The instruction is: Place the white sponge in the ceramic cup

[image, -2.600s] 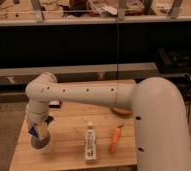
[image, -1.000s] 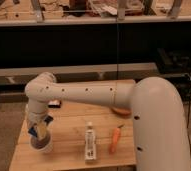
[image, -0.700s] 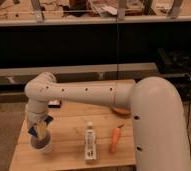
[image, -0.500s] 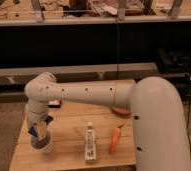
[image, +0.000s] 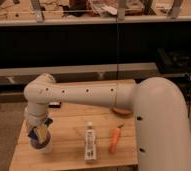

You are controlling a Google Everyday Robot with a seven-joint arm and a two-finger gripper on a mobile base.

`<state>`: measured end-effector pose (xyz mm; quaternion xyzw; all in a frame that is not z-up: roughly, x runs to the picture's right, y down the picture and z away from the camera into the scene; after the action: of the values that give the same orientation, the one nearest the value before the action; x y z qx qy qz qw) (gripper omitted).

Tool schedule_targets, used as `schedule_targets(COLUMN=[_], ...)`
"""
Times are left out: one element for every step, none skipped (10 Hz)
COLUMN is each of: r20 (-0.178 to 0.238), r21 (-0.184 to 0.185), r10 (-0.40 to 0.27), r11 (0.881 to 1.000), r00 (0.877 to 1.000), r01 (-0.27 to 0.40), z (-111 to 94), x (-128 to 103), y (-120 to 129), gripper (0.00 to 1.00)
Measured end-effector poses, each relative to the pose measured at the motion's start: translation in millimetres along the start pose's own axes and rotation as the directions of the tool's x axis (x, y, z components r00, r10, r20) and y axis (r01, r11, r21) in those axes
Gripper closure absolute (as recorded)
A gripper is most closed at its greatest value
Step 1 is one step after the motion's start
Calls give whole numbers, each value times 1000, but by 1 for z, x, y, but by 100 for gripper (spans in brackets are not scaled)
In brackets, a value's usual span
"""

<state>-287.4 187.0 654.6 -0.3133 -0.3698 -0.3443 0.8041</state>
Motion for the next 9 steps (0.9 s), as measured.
schedule_targets(r20=[3, 5, 7, 9, 11, 14, 14, 14, 12], r21=[-1, -2, -2, -3, -5, -6, -9, -9, -4], r10=[-1, -3, -4, -5, -7, -11, -11, -11, -10], r11=[1000, 1000, 1000, 1000, 1000, 1000, 1000, 1000, 1000], r00=[1000, 1000, 1000, 1000, 1000, 1000, 1000, 1000, 1000], r01=[1, 3, 4, 5, 7, 11, 12, 11, 10], z=[1, 2, 2, 2, 3, 3, 3, 2, 0], x=[0, -1, -1, -1, -1, -1, -1, -1, 0], y=[2, 3, 4, 5, 6, 6, 7, 8, 8], gripper=[25, 21, 20, 20, 20, 20, 20, 20, 20])
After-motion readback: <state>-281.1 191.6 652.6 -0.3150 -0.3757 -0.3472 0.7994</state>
